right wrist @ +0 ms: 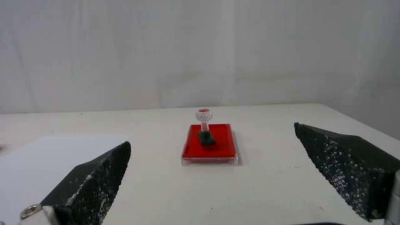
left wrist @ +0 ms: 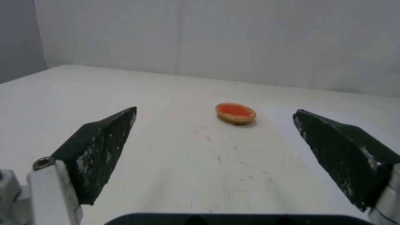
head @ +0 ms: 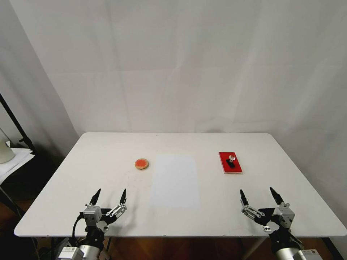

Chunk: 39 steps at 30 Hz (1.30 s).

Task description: Pick up the stamp from the ink pad and place it onto another ink pad.

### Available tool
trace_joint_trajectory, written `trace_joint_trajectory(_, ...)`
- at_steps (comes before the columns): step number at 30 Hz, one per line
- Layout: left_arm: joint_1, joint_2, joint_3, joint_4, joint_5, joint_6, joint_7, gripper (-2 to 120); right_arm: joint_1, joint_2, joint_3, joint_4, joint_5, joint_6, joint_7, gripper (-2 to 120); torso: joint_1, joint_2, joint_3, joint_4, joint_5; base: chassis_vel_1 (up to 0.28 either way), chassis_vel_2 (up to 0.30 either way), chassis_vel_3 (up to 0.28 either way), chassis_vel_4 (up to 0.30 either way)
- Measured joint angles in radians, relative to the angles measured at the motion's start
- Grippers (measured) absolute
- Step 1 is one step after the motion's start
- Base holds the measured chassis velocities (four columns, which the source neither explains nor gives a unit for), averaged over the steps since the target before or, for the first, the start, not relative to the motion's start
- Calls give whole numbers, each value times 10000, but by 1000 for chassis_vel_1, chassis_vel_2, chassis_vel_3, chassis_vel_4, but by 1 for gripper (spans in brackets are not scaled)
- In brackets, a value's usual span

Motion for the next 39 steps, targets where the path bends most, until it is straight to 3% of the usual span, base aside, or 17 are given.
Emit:
trace_joint_trajectory(15, 0, 0, 0, 0, 0, 0, 0, 100, 534, -353, 95, -192, 334, -197, 15, 100, 0, 0, 0, -1, 1, 0, 0, 0, 0)
trace_joint_trajectory(24, -1, 0, 0, 0, 0, 0, 0, 100, 2674, -1873, -195, -966, 3069, -1509, -11, 100, 1, 0, 1, 1, -1, 0, 0, 0, 0)
trace_joint_trajectory(27, 0, 0, 0, 0, 0, 0, 0, 100, 3931, -2721, -847, -1836, 3823, -1988, -242, 100, 1, 0, 1, 1, 2, 0, 0, 0, 0)
trace_joint_trajectory(31, 1, 0, 0, 0, 0, 0, 0, 100, 4999, -3213, -1697, -2616, 4502, -2338, -437, 100, 2, -1, 2, 0, 1, 0, 0, 0, 0)
trace_joint_trajectory(39, -2, 0, 0, 0, 0, 0, 0, 100, 6996, -3294, -3526, -4036, 4713, -2485, -538, 100, 2, -1, 1, 1, -2, 0, 0, 0, 0)
